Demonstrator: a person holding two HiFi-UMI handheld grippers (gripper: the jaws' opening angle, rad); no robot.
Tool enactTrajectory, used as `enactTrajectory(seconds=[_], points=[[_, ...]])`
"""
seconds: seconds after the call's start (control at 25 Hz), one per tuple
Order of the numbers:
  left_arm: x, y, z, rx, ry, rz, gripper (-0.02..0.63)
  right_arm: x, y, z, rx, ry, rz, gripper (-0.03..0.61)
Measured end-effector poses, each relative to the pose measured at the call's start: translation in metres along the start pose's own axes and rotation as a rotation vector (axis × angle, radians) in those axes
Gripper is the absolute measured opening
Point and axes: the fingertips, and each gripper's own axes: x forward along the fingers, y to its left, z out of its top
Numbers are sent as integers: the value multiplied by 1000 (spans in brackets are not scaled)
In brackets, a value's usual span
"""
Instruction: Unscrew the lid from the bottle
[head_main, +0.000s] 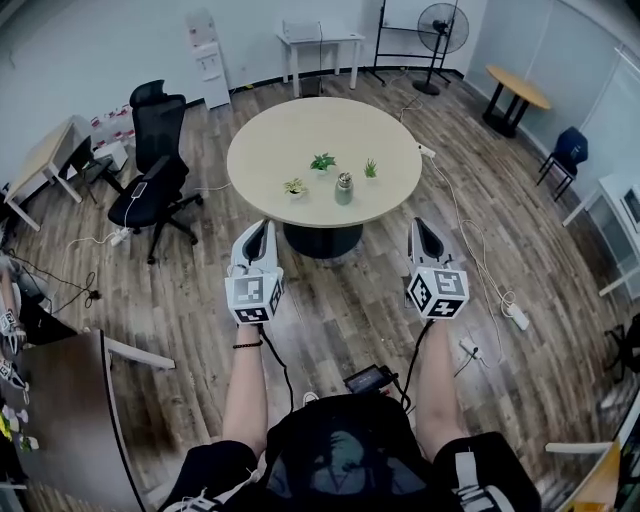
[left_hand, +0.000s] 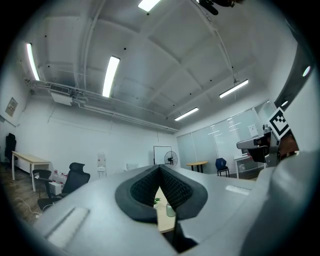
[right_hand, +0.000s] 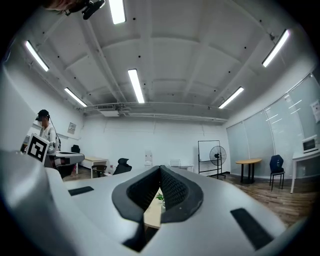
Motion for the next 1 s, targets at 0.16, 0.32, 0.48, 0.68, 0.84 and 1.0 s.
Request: enactTrajectory(seconds=[0.16,0.32,0.48,0.68,0.84,1.0], points=[[19,-4,-14,-33,5,-29,2,-5,-9,-1,-7,-22,-40,3],[41,-15,-22,-45,4,-68,2,11,-25,-2,6,-28,-55,3],[81,-16,-22,-71,-36,-92,2,54,-38,1,12,-67,-32,3],[149,-11,-36,-60,-58,-19,2,133,-71,-11,20,-86,53,3],[205,-10,-46,-6,-34,40,2,198,-105,-29,56,-57,119,3],[255,-14,-53,26,-7,72,2,249,-137,-41,78,-19,177,3]])
